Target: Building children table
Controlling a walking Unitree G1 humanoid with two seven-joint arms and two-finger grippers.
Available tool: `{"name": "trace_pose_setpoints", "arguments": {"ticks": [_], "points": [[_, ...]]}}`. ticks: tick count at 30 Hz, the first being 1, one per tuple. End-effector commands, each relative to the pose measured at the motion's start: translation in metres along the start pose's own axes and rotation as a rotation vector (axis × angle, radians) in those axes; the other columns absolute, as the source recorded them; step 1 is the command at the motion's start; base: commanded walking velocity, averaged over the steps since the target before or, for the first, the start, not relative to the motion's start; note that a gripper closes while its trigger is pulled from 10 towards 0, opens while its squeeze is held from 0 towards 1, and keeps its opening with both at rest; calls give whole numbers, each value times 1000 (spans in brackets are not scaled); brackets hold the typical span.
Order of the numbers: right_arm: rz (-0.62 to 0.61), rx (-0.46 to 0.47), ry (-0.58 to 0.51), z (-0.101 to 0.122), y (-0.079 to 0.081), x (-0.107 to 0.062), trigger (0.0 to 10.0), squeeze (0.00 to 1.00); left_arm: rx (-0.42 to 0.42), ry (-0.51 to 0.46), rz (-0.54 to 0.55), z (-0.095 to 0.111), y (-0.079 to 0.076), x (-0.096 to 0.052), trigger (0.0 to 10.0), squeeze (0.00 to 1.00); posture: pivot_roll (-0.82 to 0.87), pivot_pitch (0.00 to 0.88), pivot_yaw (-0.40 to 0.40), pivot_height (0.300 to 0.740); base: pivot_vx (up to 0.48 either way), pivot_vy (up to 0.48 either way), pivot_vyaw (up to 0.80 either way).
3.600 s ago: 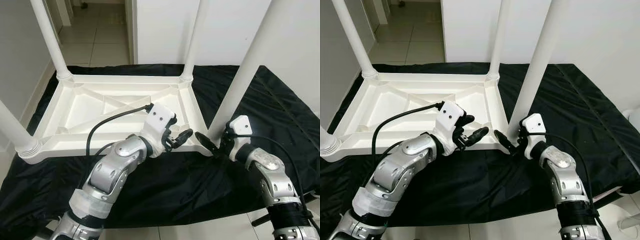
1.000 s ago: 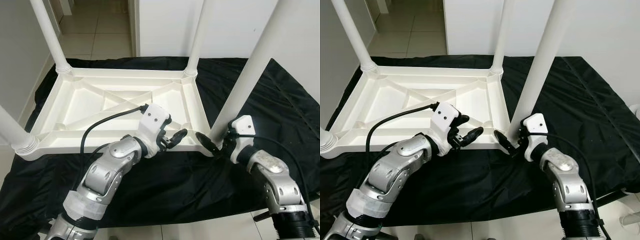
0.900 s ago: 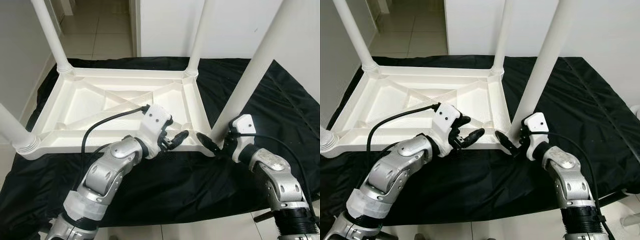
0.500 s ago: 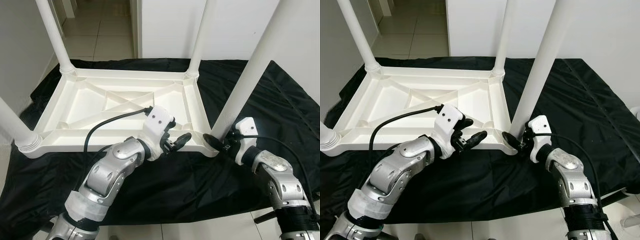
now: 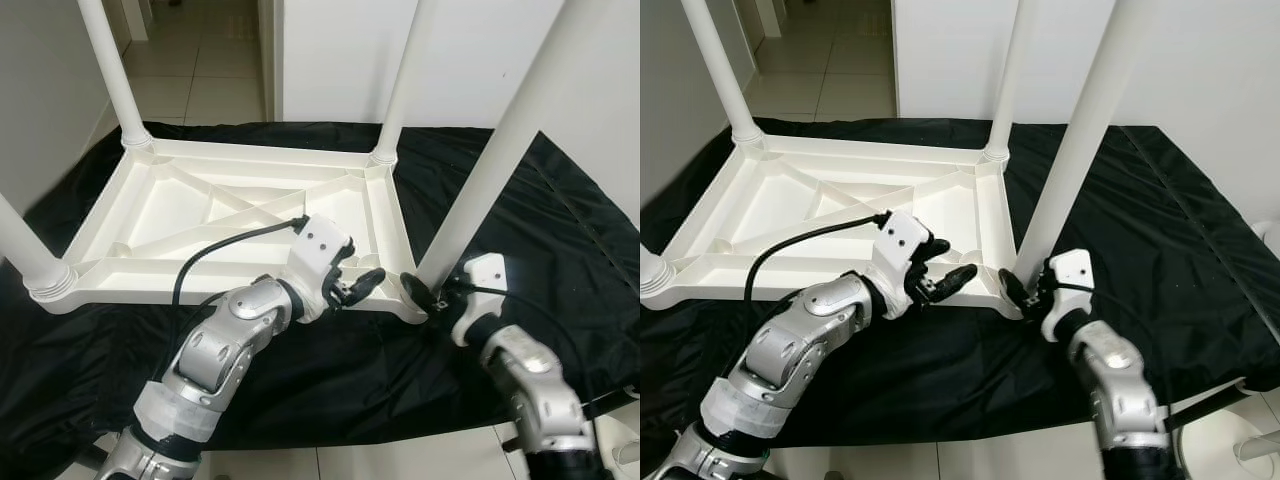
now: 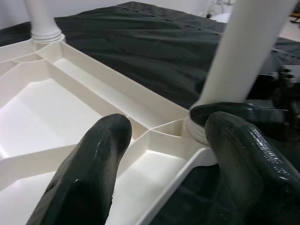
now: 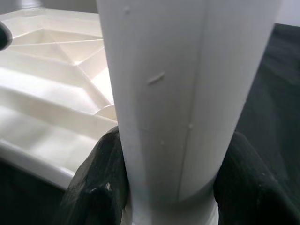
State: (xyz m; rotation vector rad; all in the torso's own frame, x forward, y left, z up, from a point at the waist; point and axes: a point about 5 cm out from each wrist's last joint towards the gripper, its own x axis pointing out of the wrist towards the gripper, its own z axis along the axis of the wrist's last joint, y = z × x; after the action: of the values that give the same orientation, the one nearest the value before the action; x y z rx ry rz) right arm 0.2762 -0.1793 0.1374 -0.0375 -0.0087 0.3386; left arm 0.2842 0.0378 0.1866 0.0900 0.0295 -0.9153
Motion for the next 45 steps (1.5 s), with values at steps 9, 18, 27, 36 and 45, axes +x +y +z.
{"name": "trace_pose_setpoints", "arguments": {"ticks": [9, 18, 27, 36, 45], "points": [[-436, 92, 52, -12, 8, -9, 10000, 0, 31, -16, -23, -8, 4, -2, 10000, 0, -133, 1, -17, 740, 0, 0, 0], [-608, 161, 77, -22, 21, -7, 10000, 0, 69, -20, -75, -19, -3, -8, 10000, 0, -130, 0, -5, 740, 0, 0, 0], [-576, 142, 39, -15, 28, -3, 10000, 173, 74, -31, -62, -21, 4, -7, 10000, 0, -126, 0, 10, 740, 0, 0, 0], [-473, 110, -22, -9, 19, -9, 10000, 1000, 78, -42, -90, -23, -2, -9, 10000, 0, -115, 0, 3, 740, 0, 0, 0], [-306, 92, -41, -6, 14, -11, 10000, 0, 69, -40, -73, -22, 0, -11, 10000, 0, -104, 0, -4, 740, 0, 0, 0]]}}
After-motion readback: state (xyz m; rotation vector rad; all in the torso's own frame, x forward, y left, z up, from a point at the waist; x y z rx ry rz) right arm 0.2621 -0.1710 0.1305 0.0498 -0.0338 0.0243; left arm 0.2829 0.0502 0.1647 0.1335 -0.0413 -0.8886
